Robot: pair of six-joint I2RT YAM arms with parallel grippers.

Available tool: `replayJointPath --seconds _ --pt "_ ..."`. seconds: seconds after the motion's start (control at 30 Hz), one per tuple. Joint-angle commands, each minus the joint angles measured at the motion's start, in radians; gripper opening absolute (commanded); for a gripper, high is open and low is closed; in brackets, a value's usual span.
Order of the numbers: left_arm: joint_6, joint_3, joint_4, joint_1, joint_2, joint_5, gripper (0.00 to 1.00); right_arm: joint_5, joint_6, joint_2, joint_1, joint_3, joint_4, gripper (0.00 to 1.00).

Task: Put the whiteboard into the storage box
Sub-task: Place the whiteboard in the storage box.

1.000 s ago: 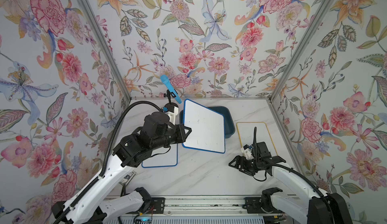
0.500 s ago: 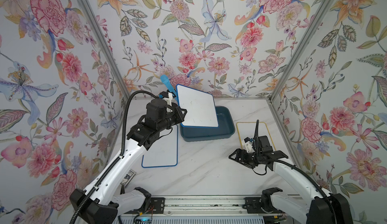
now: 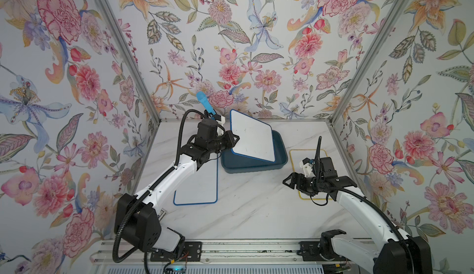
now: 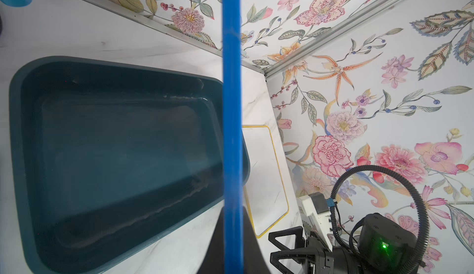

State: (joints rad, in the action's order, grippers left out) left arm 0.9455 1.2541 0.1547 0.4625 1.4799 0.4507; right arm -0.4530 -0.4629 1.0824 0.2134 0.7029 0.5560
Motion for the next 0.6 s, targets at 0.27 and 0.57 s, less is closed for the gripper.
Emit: replayJointPath --seconds 0.27,0.57 --pt "0.034 -0.048 -0.301 -0.032 0.114 0.109 0.00 0.043 0.004 -0.026 -0.012 0.023 0.042 0.88" --pt "0.075 -0.109 -0.313 -0.044 0.134 0.144 0.00 0.049 -0.010 -0.019 -0.014 0.027 0.041 0.88"
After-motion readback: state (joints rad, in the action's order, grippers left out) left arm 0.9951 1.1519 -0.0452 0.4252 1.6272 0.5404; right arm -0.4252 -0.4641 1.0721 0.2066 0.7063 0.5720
